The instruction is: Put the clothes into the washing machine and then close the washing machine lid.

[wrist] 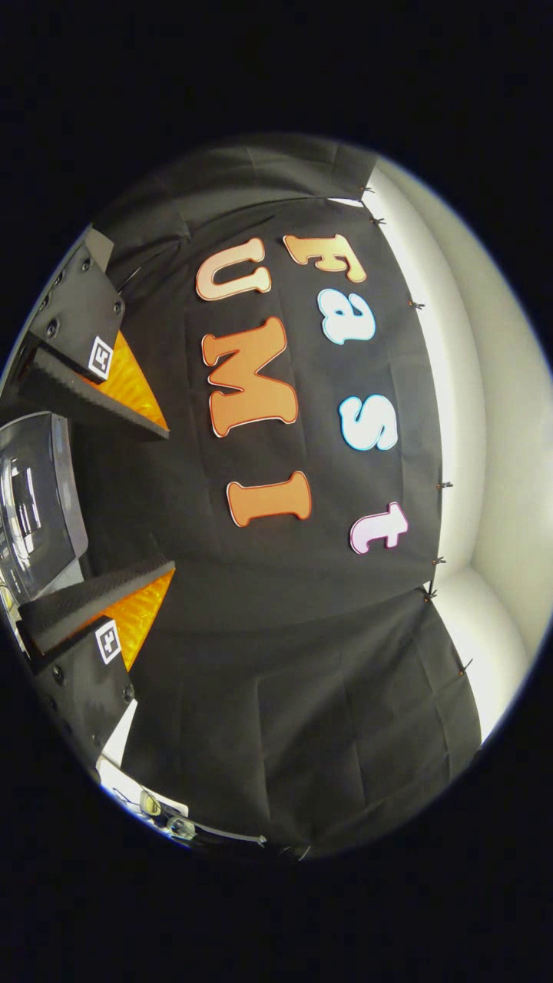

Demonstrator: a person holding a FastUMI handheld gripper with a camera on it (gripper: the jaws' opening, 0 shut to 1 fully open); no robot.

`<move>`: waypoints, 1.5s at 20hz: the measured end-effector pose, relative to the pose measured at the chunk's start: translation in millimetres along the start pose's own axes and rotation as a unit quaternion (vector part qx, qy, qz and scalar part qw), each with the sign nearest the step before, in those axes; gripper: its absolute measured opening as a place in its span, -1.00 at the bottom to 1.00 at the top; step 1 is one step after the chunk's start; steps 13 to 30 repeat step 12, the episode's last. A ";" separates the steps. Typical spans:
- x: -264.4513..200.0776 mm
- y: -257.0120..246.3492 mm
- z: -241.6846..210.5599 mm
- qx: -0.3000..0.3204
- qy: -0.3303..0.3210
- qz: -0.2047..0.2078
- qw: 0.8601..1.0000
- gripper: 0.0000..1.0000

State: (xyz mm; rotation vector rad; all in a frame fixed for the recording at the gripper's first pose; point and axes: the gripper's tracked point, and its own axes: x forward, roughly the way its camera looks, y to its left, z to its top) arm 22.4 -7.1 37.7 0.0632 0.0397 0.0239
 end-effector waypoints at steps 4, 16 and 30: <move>-9.6 -8.7 4.3 -0.001 -0.007 -0.005 1.000 0.96; -16.5 -8.5 6.8 -0.013 -0.009 -0.002 1.000 0.95; -16.5 -8.5 6.8 -0.013 -0.009 -0.002 1.000 0.95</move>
